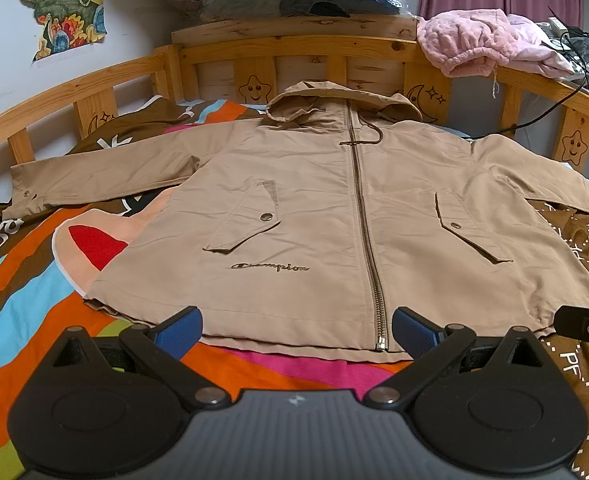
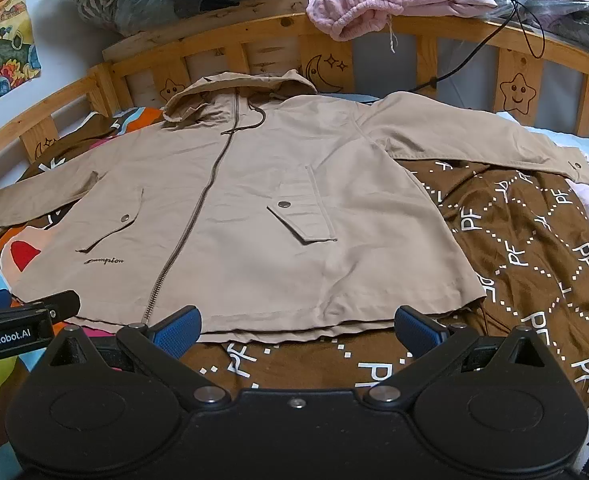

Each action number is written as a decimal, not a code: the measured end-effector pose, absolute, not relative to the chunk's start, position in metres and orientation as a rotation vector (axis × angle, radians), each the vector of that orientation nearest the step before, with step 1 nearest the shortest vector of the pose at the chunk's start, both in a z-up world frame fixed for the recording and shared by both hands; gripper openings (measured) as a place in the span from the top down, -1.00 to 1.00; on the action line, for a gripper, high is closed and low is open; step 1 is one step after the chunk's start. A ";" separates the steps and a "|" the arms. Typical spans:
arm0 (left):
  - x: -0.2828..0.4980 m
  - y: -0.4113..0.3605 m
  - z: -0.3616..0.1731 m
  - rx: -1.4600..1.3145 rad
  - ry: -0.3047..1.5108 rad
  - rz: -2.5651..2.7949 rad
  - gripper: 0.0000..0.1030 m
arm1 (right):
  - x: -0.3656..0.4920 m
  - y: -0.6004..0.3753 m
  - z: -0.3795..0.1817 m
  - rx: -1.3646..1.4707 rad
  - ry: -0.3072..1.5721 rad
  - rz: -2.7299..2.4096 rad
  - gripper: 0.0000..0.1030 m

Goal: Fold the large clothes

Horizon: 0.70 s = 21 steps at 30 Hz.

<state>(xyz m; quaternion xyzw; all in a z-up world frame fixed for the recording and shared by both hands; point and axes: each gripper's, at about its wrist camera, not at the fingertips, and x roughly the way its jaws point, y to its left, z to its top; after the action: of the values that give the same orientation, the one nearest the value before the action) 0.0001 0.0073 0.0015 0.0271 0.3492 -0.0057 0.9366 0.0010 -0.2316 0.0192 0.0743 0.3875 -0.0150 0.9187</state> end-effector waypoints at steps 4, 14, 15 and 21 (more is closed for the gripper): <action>0.000 0.008 0.002 0.056 0.714 -0.011 -0.99 | 0.001 -0.232 0.019 0.152 0.798 -0.034 -0.99; 0.001 0.012 0.000 0.046 0.710 0.008 -0.99 | 0.004 -0.228 0.018 0.144 0.804 -0.046 -0.99; 0.001 0.013 0.000 0.045 0.711 0.011 -0.99 | 0.005 -0.228 0.018 0.140 0.802 -0.052 -0.99; 0.019 0.011 0.005 0.045 0.720 0.043 -0.99 | 0.040 -0.246 0.019 0.140 0.726 -0.172 -0.99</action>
<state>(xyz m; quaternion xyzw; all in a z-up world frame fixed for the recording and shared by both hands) 0.0190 0.0107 0.0048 0.0218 0.3523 0.0211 0.9354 0.0404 -0.2464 0.0188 0.0683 0.3541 -0.0842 0.9289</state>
